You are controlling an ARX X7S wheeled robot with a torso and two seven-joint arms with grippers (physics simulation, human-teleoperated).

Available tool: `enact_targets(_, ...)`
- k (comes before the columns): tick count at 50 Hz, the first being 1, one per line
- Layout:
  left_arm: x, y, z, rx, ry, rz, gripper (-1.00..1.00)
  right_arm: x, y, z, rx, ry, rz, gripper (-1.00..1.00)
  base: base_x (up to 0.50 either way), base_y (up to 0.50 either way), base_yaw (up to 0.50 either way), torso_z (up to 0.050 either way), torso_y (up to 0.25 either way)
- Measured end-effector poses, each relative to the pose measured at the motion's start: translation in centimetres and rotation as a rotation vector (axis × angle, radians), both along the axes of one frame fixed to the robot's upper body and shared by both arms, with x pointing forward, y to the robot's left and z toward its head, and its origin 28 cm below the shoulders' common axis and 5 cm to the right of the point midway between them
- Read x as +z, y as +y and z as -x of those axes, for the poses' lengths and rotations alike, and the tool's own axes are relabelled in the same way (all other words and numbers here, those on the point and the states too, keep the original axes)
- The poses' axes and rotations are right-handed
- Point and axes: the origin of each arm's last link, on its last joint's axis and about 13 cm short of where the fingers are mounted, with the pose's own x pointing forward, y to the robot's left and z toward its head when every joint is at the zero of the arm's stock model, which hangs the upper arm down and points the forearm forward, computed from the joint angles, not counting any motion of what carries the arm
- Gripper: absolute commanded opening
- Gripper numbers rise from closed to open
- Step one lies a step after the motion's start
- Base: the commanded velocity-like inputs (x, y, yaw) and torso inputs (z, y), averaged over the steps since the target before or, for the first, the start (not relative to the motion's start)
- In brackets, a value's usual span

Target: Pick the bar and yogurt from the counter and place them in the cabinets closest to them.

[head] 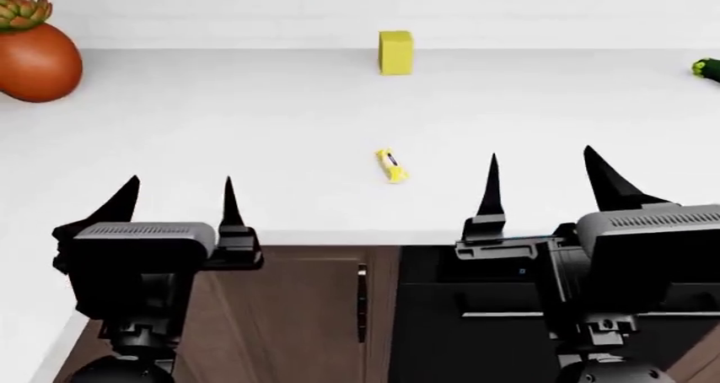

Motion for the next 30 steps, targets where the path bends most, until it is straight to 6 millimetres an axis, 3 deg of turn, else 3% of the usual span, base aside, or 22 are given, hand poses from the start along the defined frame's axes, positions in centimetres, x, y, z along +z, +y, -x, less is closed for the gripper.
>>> enact_targets(21, 0.8, 0.2, 0.4, 0.015, -0.024, -0.020, 1.00, 1.0, -0.1, 0.6, 0.013, -0.037, 0.013, 1.00, 0.15, 0.02, 0.00, 0.050, 0.000)
enact_targets(30, 1.1, 0.3, 0.4, 0.022, -0.032, -0.023, 1.00, 1.4, 0.0, 0.6, 0.026, -0.050, 0.022, 1.00, 0.42, 0.00, 0.00, 0.050, 0.000)
